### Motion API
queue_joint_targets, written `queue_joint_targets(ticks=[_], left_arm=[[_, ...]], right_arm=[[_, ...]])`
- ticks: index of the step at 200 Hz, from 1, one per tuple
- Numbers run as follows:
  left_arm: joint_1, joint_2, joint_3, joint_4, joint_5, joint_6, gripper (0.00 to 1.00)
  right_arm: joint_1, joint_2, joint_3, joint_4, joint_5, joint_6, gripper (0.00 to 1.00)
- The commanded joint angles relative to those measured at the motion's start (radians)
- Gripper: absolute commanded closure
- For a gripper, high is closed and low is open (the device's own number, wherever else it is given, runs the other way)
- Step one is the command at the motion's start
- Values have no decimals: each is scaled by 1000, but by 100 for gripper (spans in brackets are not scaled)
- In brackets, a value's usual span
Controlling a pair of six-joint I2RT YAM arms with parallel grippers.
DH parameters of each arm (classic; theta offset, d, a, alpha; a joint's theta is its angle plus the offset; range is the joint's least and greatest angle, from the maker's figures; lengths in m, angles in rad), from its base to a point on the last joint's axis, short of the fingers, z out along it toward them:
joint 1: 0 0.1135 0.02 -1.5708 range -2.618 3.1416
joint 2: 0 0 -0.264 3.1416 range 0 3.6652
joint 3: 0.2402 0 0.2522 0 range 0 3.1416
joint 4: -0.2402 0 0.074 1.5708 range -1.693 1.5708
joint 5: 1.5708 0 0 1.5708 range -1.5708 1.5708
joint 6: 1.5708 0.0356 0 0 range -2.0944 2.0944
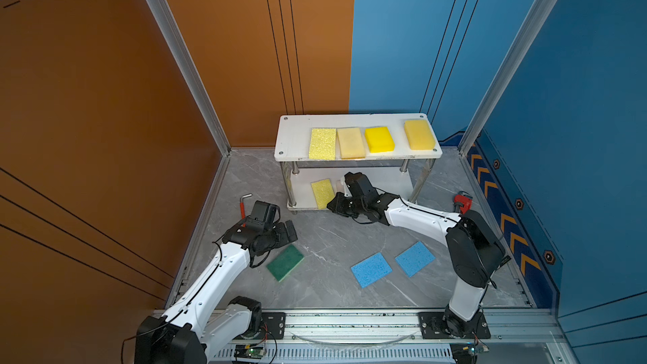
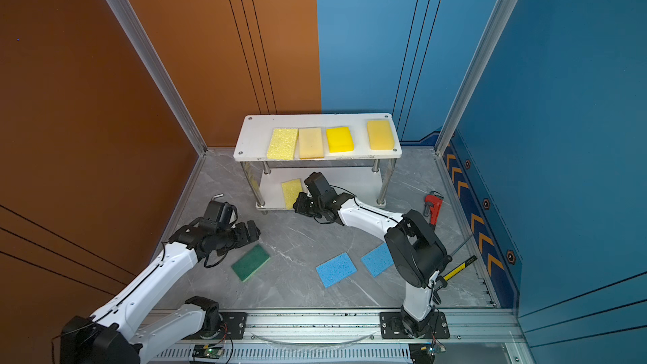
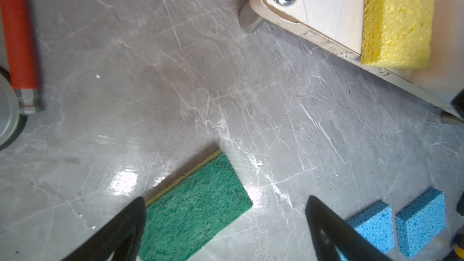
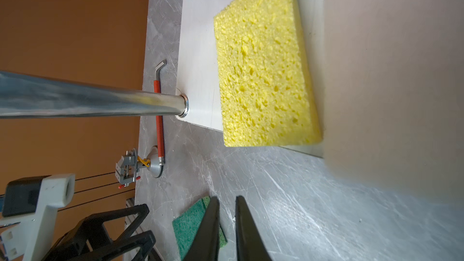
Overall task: Arrange cleaning sponges on a shelf
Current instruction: Move the cleaning sponge to the shelf.
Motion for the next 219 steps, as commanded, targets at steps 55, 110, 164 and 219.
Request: queue_joint_targets(ticks=[55, 110, 164, 219], left_arm=[[40, -74, -34, -69, 23, -2, 0], [69, -121, -56, -93, 31, -8, 0], [80, -140, -58, -102, 36, -9, 0], [81, -144, -56, -106, 37, -9, 0]], right_arm=[[17, 137, 140, 12, 2, 8, 85], [20, 178, 150, 44, -9, 36, 85], [21, 209, 169, 77, -18, 68, 86], [31, 254, 199, 110, -36, 99, 85]])
